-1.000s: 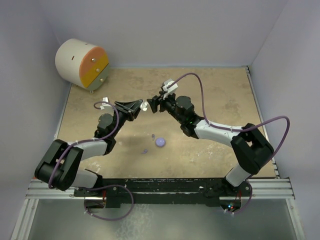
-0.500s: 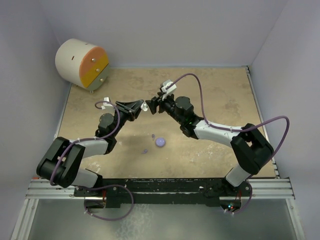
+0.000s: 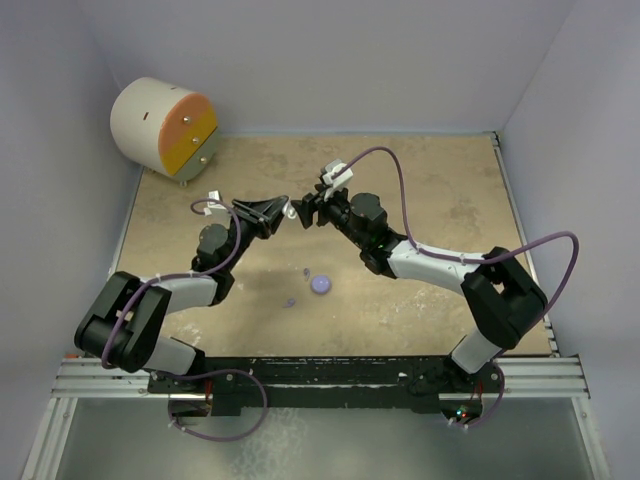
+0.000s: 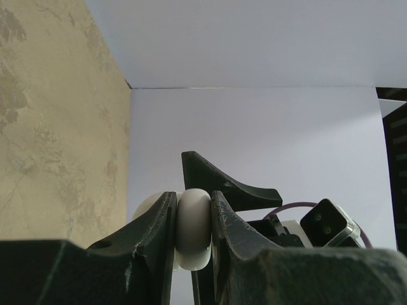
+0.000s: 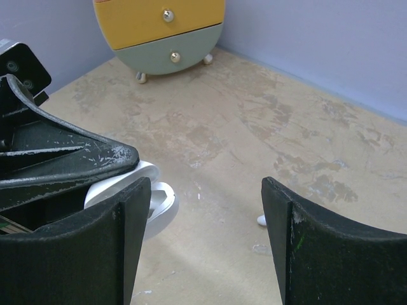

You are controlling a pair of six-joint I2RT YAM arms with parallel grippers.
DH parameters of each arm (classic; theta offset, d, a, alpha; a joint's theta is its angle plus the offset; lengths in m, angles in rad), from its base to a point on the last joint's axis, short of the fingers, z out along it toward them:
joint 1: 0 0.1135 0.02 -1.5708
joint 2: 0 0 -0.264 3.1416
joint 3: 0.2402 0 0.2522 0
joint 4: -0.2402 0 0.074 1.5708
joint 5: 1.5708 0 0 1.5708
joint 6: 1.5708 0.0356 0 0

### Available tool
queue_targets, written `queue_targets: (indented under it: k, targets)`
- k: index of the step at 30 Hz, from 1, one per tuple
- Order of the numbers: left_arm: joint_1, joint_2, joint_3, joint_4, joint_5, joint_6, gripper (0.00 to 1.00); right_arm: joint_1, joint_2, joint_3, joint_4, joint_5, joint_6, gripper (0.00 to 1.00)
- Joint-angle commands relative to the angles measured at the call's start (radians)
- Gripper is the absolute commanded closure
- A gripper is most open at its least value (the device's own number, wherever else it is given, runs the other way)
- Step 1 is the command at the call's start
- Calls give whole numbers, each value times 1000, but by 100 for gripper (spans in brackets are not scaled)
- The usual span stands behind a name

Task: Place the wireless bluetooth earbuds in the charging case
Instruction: Place the earbud in the charging case, then adjust the earbud at the center of the board.

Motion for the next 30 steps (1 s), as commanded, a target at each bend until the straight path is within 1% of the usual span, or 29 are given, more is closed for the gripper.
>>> queue_targets:
  k: [1, 6, 7, 9, 13, 15, 17, 20, 22, 30]
  targets:
    - [2, -2, 26, 75, 4, -21, 100, 5, -49, 9, 78, 23, 19, 27]
    - [41, 11, -56, 121, -8, -27, 100, 1, -139, -3, 74, 107, 30, 25]
    - [53, 21, -76, 144, -5, -57, 100, 0, -145, 3, 60, 112, 30, 24]
    - [81, 45, -116, 199, 8, -82, 100, -3, -145, 26, 11, 120, 33, 24]
    - [149, 101, -191, 339, 46, -138, 100, -20, -104, 57, -86, 152, 87, 24]
    - [180, 115, -208, 388, 66, -162, 100, -44, -55, 71, -110, 114, 105, 24]
    - [199, 114, -214, 409, 82, -175, 100, -56, 51, 140, -187, 111, 112, 24]
    - [208, 92, -215, 397, 91, -176, 100, -57, 183, 237, -286, 133, 106, 24]
    - [212, 74, -213, 384, 95, -173, 100, -57, 245, 281, -310, 154, 104, 23]
    - [229, 42, -209, 373, 115, -179, 100, -57, 392, 421, -399, 221, 92, 23]
